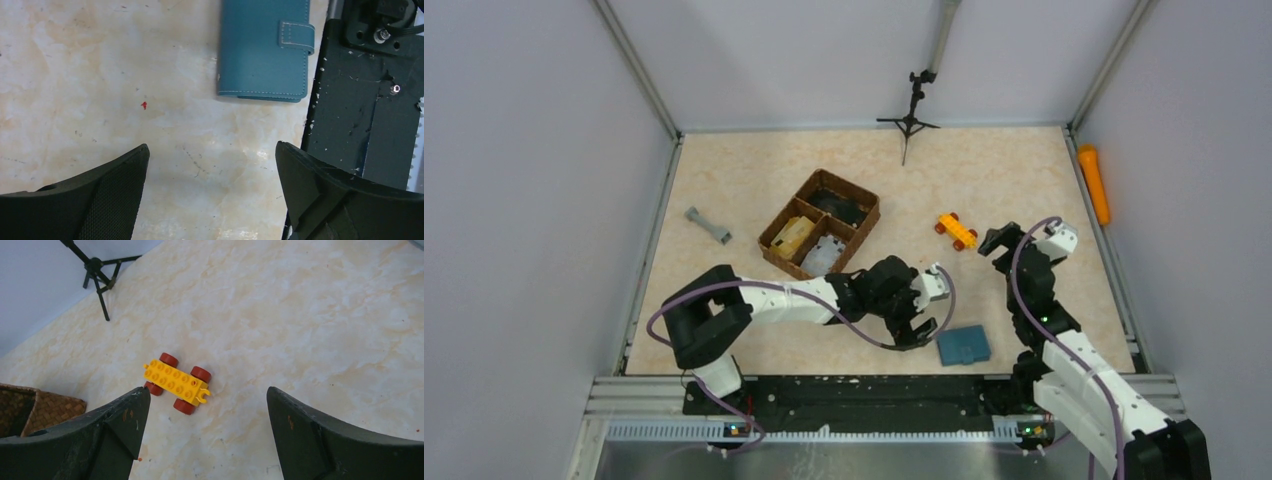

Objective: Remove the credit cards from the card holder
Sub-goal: Open the card holder at the center of the board.

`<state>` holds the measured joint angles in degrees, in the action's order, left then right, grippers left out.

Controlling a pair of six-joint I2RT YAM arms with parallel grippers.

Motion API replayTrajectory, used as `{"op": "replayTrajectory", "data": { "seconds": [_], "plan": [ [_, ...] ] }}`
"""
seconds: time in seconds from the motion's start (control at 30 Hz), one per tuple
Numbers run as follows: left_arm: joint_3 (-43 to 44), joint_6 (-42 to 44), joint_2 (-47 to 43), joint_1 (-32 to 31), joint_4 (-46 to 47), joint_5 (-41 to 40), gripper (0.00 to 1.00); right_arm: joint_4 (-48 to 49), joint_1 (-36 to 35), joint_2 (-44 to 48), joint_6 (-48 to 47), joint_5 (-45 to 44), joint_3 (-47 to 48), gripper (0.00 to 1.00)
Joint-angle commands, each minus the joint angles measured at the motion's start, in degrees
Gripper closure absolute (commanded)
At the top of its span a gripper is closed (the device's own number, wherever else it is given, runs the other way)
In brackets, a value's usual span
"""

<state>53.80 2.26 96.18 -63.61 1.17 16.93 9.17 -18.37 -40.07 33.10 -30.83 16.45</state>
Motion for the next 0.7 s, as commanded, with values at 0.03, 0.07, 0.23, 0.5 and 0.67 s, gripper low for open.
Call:
{"op": "replayTrajectory", "data": {
  "seconds": [0.03,0.07,0.23,0.5,0.67],
  "plan": [
    [2.86,3.91,0.97,-3.95,1.64,-2.50,0.01,1.60,-0.22,3.71,-0.22,-1.20,-1.77,0.12],
    [3.19,4.39,1.56,-4.84,1.83,-3.49,0.01,1.88,-0.18,3.73,-0.29,-0.90,-1.97,0.12],
    [3.99,7.45,4.00,-8.70,3.99,-4.55,0.03,1.71,-0.18,2.71,-0.33,-0.62,-1.60,0.13],
    [4.58,10.52,6.93,-11.23,7.41,-7.00,0.07,2.32,-0.21,1.93,-0.41,-0.05,-1.59,0.13],
    [6.83,11.39,8.94,-12.63,8.46,-9.97,0.02,2.85,-0.21,1.51,-0.64,0.58,-1.60,0.15]
  ]
}}
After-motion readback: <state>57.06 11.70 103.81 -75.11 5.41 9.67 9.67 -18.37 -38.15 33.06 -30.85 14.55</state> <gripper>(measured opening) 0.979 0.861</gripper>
